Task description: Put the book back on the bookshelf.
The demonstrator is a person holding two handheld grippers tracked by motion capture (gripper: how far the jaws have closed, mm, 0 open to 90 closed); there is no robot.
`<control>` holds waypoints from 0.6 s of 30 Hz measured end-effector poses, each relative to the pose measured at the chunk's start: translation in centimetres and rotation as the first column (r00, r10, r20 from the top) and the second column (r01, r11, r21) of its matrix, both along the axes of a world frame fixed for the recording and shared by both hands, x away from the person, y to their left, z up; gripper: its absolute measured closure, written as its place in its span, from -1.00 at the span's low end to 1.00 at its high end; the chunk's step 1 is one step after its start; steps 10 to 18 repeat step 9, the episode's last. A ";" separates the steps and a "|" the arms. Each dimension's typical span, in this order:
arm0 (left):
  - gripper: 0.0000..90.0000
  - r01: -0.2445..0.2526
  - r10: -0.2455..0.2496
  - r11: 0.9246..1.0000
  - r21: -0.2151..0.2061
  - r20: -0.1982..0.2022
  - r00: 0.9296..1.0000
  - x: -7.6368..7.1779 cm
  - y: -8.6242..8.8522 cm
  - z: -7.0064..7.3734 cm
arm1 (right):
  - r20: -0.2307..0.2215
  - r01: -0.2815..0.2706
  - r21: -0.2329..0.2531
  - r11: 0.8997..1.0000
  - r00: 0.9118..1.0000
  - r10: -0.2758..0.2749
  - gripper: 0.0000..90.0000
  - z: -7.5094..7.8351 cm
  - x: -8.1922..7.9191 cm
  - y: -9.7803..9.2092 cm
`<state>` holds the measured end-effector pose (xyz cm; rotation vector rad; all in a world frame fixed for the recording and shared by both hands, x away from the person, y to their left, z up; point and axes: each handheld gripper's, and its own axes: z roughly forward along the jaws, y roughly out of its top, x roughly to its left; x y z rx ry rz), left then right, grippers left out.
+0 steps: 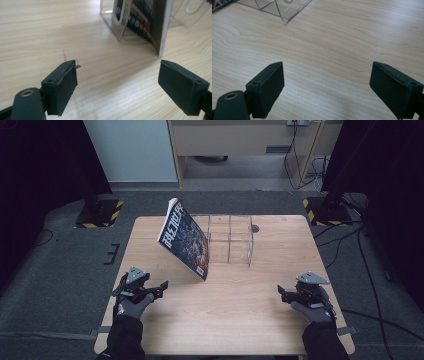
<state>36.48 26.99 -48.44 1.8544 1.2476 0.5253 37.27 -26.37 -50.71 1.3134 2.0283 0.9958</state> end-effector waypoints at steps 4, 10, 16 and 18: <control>-0.67 -0.022 0.026 0.997 0.077 -0.052 0.998 0.3 0.7 -1.3 | -0.014 0.004 -0.011 1.000 1.000 -0.004 -0.72 -0.2 0.1 0.1; -0.67 -0.025 0.045 0.978 0.206 -0.093 0.995 0.7 1.1 -2.4 | -0.043 0.027 -0.027 0.999 0.999 -0.028 -0.72 -0.7 0.4 -0.3; -0.67 -0.025 0.045 0.978 0.206 -0.093 0.995 0.7 1.1 -2.4 | -0.043 0.027 -0.027 0.999 0.999 -0.028 -0.72 -0.7 0.4 -0.3; -0.67 -0.025 0.045 0.978 0.206 -0.093 0.995 0.7 1.1 -2.4 | -0.043 0.027 -0.027 0.999 0.999 -0.028 -0.72 -0.7 0.4 -0.3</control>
